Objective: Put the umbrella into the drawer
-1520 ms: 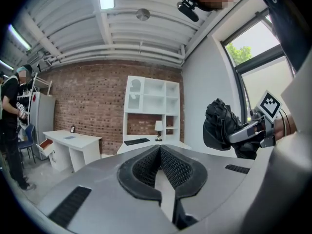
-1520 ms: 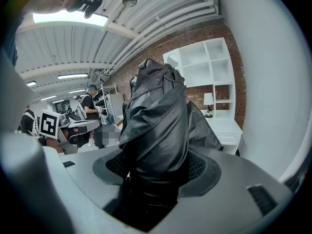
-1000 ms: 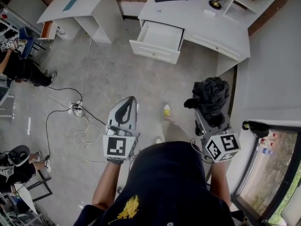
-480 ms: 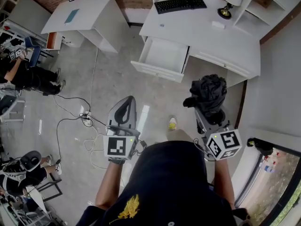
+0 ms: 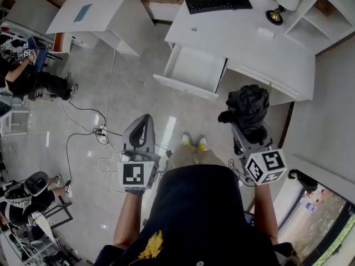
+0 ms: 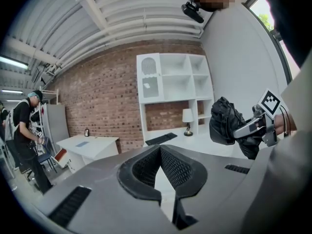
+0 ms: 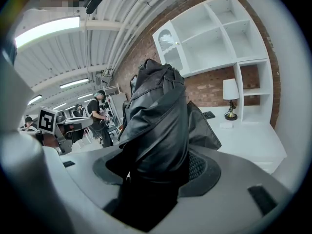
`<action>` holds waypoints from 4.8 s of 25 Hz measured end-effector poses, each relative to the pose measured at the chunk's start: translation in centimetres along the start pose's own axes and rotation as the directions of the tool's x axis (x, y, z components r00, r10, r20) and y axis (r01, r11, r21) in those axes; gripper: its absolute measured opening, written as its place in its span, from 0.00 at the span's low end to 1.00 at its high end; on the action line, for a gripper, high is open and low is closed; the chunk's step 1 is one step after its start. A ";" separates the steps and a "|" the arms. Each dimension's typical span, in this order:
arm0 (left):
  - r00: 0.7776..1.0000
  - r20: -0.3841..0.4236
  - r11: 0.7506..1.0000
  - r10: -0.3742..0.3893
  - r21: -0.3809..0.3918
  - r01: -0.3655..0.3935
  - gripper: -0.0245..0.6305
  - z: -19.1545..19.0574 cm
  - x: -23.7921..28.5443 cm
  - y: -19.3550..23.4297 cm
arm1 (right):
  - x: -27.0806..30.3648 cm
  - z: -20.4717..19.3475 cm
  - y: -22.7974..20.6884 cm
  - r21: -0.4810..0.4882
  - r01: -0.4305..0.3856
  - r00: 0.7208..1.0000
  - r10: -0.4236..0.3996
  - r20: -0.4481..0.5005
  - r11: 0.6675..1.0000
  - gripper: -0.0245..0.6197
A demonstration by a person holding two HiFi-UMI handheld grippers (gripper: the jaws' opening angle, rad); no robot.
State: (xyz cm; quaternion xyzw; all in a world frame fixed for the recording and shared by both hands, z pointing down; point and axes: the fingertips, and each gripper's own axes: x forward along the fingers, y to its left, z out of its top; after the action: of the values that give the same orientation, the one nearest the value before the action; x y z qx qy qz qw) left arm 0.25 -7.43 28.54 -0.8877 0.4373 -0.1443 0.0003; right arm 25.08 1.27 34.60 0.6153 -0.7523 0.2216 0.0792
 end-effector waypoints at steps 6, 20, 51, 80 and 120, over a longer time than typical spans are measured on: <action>1.000 -0.012 0.999 0.028 -0.015 -0.028 0.06 -0.5 1.9 3.2 | 3.7 0.7 0.5 -0.015 -0.019 1.000 0.019 -0.025 1.000 0.45; 0.996 0.041 0.996 -0.075 -0.036 0.077 0.06 -0.1 11.3 11.9 | 12.8 6.6 2.2 0.037 0.024 0.999 -0.023 -0.030 0.999 0.45; 0.985 -0.160 0.974 -0.061 -0.226 0.024 0.06 -12.2 27.3 16.2 | 34.3 1.6 -4.9 -0.064 -0.137 0.922 0.103 -0.372 0.989 0.45; 0.973 -0.227 0.939 -0.035 -0.342 -0.046 0.06 -23.2 34.0 16.2 | 47.6 -12.7 -5.4 -0.074 -0.293 0.779 0.193 -0.597 0.953 0.45; 0.947 -0.306 0.913 -0.099 -0.406 -0.035 0.06 -30.1 36.7 13.3 | 59.5 -30.1 -10.2 -0.091 -0.142 0.657 0.025 -0.753 0.986 0.45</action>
State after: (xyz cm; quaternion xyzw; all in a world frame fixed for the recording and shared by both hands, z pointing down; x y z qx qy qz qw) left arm 3.35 -40.33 65.07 -0.8401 0.4371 -0.1921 -0.2575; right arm 16.53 -40.19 87.10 0.4270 -0.6942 0.4045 0.4149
